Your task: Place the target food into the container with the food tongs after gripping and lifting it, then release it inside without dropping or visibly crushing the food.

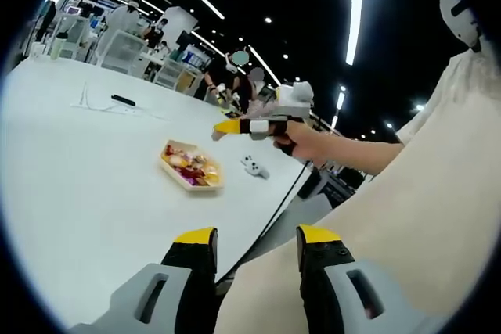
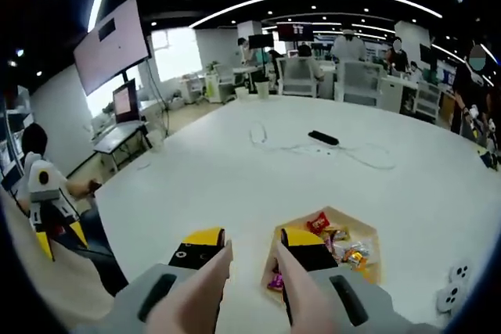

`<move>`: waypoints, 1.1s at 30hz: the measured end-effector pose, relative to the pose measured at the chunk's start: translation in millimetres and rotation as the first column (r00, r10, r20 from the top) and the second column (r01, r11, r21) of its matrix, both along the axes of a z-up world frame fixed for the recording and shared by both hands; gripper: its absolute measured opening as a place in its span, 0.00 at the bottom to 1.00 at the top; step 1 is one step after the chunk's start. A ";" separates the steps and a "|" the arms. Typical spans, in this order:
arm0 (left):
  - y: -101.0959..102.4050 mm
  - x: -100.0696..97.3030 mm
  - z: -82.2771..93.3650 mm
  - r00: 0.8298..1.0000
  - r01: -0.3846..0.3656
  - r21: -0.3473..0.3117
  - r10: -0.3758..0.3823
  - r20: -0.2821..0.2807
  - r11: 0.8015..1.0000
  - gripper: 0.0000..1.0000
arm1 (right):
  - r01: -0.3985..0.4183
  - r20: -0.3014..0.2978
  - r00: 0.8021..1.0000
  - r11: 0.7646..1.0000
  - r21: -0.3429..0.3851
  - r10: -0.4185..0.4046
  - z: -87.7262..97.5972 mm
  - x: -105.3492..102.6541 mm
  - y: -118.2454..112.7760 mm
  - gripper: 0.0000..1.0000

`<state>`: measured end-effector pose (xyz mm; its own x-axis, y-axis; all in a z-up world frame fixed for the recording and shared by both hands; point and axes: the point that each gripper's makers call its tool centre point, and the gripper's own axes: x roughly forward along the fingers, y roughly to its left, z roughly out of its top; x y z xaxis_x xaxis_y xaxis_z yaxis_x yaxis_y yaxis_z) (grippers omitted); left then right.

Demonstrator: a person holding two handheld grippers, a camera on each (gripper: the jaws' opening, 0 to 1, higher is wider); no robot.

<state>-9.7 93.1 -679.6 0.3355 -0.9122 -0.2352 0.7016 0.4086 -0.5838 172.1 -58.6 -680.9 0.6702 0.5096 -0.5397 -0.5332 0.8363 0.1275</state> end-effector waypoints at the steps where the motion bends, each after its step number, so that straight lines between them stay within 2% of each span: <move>1: 0.0 0.2 0.2 1.000 0.001 0.000 -0.001 0.001 1.000 0.40 | -0.001 -0.001 1.000 1.000 0.000 0.001 -0.1 -0.4 0.2 0.28; 9: -0.9 2.0 0.7 1.000 0.010 -0.004 -0.010 -0.005 1.000 0.38 | -0.053 -0.053 0.997 0.998 0.031 0.054 -11.6 -16.2 7.8 0.28; 15: -2.5 1.7 1.4 1.000 0.019 -0.003 -0.019 -0.006 1.000 0.38 | -0.097 -0.021 0.995 0.993 0.073 0.098 -6.7 -22.1 19.7 0.28; 23: 1.0 12.8 11.3 1.000 0.009 -0.015 -0.008 0.018 1.000 0.39 | -0.174 -0.004 0.985 0.983 0.059 0.175 -0.7 -31.5 43.8 0.28; 33: -1.2 19.6 14.6 0.999 0.019 -0.017 -0.019 0.032 1.000 0.39 | -0.257 -0.027 0.965 0.961 0.102 0.261 1.8 -51.9 64.4 0.29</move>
<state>9.8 91.9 -665.1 0.3251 -0.9223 -0.2090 0.7277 0.3851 -0.5676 120.2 5.8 -679.1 0.4876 0.7139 -0.5026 -0.7228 0.6530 0.2262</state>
